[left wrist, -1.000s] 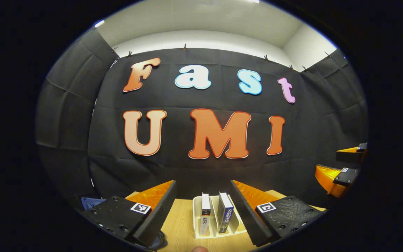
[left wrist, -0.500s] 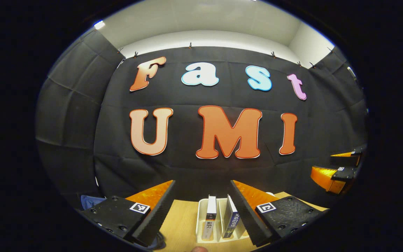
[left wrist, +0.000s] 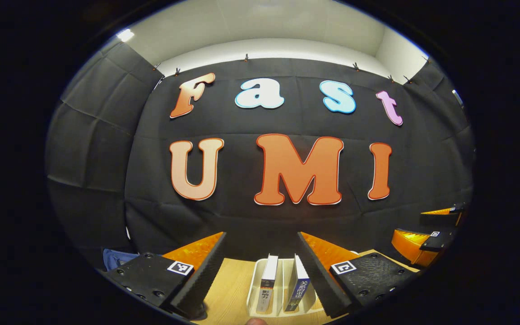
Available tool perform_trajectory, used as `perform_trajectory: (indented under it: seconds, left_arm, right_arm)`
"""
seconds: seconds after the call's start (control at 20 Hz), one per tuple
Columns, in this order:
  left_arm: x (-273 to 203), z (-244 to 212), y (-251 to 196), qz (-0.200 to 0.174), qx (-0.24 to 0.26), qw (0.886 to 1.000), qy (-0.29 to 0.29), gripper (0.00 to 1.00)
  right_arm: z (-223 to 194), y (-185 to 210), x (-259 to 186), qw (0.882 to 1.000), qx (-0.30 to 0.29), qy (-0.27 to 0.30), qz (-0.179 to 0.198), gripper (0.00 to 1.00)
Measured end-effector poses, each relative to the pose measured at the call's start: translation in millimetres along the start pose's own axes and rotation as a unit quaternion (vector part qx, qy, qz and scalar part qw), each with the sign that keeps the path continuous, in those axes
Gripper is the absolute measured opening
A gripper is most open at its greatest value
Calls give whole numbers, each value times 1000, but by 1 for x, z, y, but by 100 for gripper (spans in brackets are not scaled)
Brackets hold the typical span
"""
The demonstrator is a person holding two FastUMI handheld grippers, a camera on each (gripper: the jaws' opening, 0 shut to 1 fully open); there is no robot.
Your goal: Open the schoolbag, grab two books from the bookshelf and put them into the schoolbag.
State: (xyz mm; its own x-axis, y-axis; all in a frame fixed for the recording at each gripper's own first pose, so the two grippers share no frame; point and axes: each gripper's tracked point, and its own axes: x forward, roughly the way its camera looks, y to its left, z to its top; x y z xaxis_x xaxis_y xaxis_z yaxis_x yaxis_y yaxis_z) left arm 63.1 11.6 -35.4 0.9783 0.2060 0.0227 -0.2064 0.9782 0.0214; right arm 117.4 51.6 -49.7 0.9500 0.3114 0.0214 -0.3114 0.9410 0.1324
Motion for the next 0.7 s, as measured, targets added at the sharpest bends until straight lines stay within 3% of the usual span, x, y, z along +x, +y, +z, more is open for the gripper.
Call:
perform_trajectory:
  seconds: [0.55, 0.65, 0.7]
  left_arm:
    - [12, -11, 34, -37, 12, 999, 11, 94]
    - [14, -16, 37, -41, 9, 999, 17, 98]
    - [14, -18, 41, -42, 8, 999, 20, 94]
  right_arm:
    - [8, 36, -1, 999, 21, 0, -50, 96]
    - [8, 41, 2, 998, 18, -2, -55, 95]
    - [7, 43, 4, 998, 16, 0, -57, 95]
